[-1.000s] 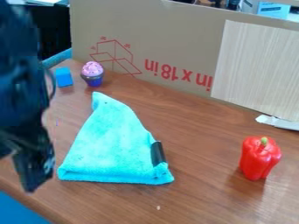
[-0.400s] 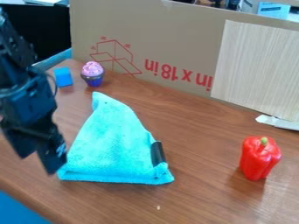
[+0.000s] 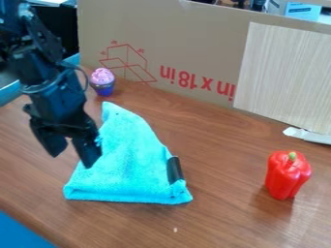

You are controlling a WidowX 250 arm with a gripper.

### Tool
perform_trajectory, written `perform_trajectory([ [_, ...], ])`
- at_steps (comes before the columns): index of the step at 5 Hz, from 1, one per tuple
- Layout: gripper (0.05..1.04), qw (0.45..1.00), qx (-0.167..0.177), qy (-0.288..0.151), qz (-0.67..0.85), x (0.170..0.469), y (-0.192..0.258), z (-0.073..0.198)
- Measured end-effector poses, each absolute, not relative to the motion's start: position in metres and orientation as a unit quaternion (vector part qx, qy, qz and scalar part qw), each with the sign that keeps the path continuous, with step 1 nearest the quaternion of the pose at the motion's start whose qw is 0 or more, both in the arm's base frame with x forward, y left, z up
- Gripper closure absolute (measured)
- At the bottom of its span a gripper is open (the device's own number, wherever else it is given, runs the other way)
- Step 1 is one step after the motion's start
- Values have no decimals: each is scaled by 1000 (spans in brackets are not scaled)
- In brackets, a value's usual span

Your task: Move the cloth from left to right

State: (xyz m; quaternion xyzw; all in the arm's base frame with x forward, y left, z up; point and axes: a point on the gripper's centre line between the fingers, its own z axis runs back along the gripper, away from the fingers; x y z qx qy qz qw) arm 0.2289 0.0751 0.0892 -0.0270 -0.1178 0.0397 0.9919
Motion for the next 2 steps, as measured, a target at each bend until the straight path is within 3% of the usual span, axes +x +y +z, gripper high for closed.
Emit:
perform_trajectory([
  [2, 82, 982, -6, -179, 55, 255, 67, 75],
])
